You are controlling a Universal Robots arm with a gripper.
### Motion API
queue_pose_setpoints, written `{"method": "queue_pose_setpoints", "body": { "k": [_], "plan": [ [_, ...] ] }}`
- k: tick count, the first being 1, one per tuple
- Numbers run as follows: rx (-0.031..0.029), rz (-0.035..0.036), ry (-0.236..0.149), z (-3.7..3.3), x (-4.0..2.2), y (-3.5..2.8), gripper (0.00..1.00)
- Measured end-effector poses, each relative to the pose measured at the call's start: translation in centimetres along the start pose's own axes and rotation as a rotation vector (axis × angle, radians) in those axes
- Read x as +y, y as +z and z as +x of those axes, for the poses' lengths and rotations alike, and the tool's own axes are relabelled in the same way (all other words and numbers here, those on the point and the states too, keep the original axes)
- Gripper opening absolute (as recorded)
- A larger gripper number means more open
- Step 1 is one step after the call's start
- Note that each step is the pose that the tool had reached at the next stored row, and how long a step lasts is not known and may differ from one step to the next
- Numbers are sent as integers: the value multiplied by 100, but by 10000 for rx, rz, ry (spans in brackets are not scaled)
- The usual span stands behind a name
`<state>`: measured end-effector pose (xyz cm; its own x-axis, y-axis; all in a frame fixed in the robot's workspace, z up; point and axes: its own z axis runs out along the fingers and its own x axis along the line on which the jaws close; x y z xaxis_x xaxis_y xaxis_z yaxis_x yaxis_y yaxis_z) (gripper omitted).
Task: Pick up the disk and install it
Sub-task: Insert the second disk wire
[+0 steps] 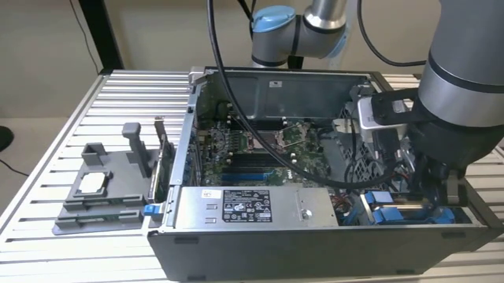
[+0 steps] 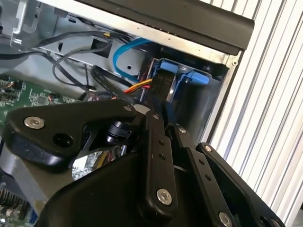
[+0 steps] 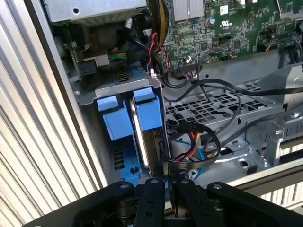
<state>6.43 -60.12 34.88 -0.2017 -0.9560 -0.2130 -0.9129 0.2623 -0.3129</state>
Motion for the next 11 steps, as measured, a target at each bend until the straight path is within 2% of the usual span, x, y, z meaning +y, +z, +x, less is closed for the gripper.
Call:
{"method": "queue_pose_setpoints", "body": {
  "k": [6, 11],
  "plan": [
    [71, 15, -27, 13, 25, 26, 0],
    [87, 55, -42, 23, 46, 63, 0]
  ]
}}
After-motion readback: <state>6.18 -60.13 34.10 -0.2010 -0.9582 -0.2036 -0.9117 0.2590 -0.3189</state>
